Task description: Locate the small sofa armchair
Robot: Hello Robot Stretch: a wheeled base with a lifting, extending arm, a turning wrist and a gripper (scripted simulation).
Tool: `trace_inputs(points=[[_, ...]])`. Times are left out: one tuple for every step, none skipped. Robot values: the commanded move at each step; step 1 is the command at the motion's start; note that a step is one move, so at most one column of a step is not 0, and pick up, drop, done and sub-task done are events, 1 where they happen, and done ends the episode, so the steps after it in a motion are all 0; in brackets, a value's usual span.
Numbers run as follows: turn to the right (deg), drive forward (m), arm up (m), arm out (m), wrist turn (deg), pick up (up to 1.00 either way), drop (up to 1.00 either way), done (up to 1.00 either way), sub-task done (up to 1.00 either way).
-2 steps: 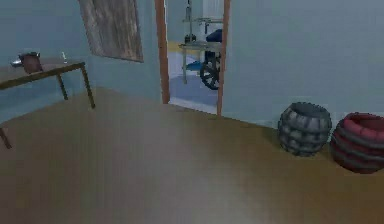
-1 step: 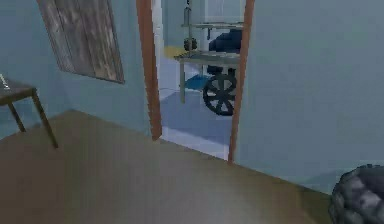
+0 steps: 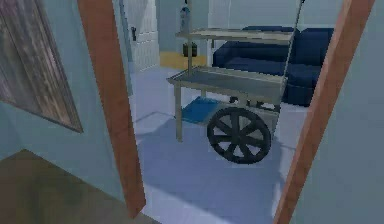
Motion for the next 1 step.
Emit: trace_inputs(points=[[0.0, 0.95, 0.0, 0.0, 0.0, 0.0, 0.0, 0.0, 0.0]])
